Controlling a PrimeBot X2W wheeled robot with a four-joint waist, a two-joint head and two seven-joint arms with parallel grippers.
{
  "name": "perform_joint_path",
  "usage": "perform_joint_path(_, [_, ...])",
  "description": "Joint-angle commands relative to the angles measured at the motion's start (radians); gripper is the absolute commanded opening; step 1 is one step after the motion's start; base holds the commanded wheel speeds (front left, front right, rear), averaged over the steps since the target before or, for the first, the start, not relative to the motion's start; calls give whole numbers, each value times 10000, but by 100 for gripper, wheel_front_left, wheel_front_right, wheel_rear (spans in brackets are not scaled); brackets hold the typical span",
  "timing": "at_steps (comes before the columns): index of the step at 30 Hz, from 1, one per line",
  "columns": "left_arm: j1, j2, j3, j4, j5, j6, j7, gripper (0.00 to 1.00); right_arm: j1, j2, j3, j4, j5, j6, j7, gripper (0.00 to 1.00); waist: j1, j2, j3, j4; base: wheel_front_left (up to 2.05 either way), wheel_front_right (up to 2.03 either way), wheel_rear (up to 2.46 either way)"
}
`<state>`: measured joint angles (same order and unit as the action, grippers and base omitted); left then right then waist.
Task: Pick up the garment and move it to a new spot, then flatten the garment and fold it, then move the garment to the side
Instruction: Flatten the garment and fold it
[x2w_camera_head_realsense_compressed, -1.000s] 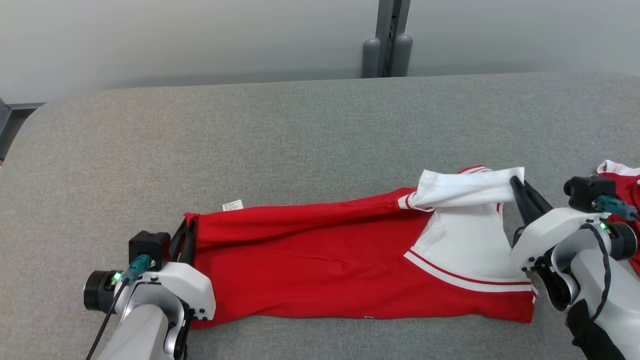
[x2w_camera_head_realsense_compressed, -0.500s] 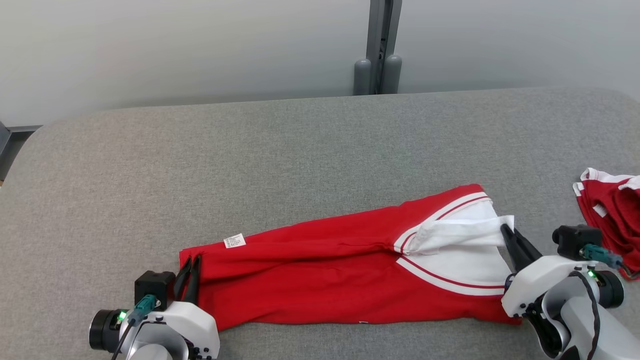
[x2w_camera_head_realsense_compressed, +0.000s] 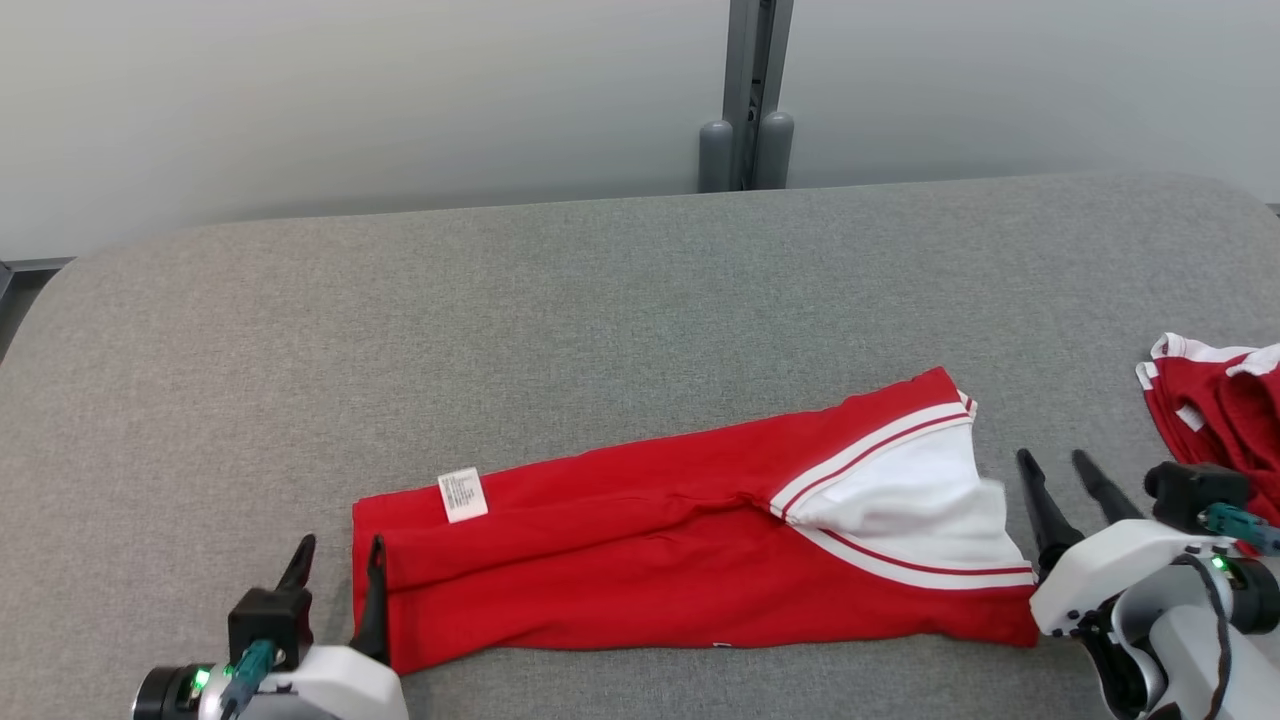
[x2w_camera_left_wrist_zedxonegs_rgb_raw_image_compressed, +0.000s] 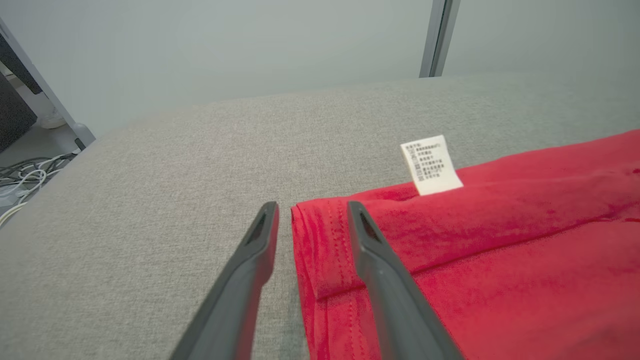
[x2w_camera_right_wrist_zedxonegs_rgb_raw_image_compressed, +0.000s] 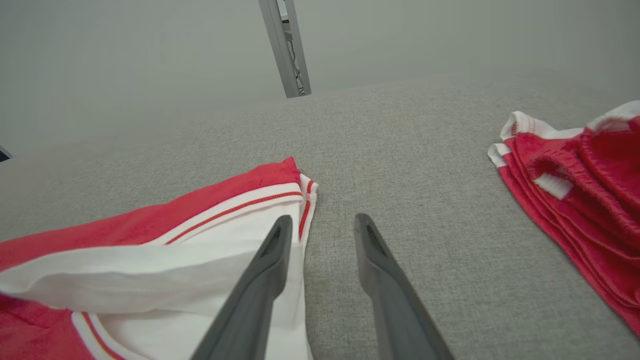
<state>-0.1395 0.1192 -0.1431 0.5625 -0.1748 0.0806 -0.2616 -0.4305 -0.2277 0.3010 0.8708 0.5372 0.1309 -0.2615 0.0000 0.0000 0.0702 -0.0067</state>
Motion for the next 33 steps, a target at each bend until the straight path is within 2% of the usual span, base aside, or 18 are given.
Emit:
perform_joint_path(1, [365, 16, 170, -330, 130, 108, -43, 100, 183, -50, -252, -209, -168, -3, -37, 100, 0, 0, 0, 6, 0, 0, 0])
perform_joint_path(6, [1005, -107, 538, -1107, 517, 175, -41, 100, 456, 107, -906, -718, -720, -2, -37, 100, 0, 0, -18, 56, 0, 0, 0])
perform_joint_path(13, [1340, -253, 709, -1483, 964, 274, -41, 100, 557, 403, -1117, -682, -1192, -3, -37, 100, 0, 0, -114, 153, 0, 0, 0])
perform_joint_path(25, [1246, -503, 721, -1601, 1215, 149, -41, 100, 205, 468, -1134, 82, -1522, -3, -37, 100, 0, 0, 256, 601, 0, 0, 0])
perform_joint_path(33, [1052, -568, 839, -1622, 1215, 115, -43, 100, -224, 606, -896, 1182, -1383, -3, 176, 100, 0, 0, 519, 930, 0, 0, 0])
